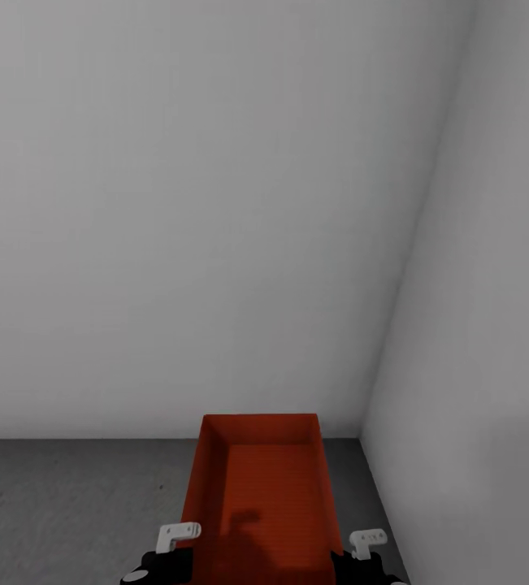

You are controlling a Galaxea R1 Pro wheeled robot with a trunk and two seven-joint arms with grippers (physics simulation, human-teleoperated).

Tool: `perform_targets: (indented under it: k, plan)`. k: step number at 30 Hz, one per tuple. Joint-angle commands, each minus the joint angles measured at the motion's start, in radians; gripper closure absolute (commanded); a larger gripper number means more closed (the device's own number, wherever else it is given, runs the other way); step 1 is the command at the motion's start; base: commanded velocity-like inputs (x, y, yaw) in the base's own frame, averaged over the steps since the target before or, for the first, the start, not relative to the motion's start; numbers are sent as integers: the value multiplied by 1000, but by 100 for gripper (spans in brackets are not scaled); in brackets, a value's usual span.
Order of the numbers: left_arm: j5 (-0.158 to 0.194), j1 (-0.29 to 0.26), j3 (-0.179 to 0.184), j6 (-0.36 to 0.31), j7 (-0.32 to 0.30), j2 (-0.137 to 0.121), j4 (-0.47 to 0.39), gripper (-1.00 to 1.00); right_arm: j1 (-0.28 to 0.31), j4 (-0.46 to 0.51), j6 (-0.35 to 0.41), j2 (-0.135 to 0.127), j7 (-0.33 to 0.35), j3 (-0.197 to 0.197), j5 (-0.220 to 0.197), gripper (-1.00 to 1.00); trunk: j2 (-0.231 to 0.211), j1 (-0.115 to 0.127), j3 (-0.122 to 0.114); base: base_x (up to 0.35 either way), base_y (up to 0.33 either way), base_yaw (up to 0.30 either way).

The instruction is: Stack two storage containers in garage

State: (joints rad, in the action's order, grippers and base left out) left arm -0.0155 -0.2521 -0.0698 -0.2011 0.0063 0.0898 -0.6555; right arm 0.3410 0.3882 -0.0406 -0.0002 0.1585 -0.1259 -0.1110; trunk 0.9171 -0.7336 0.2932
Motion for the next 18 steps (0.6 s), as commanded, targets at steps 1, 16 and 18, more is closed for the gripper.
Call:
perform_targets:
  k: [1, 16, 18]
  plan:
    - [-18, -1, -15, 55, 6, 2, -73, 100, 0, -3, -4, 0, 18, -15, -12, 100, 1, 0, 1, 0, 0, 0]
    - [-18, -1, -15, 55, 6, 2, -73, 100, 0, -3, -4, 0, 22, -17, -13, 100, 57, -31, 29, 0, 0, 0]
    - [-18, -1, -15, 55, 6, 2, -73, 100, 0, -3, -4, 0, 21, -17, -13, 100, 71, -38, 37, 0, 0, 0]
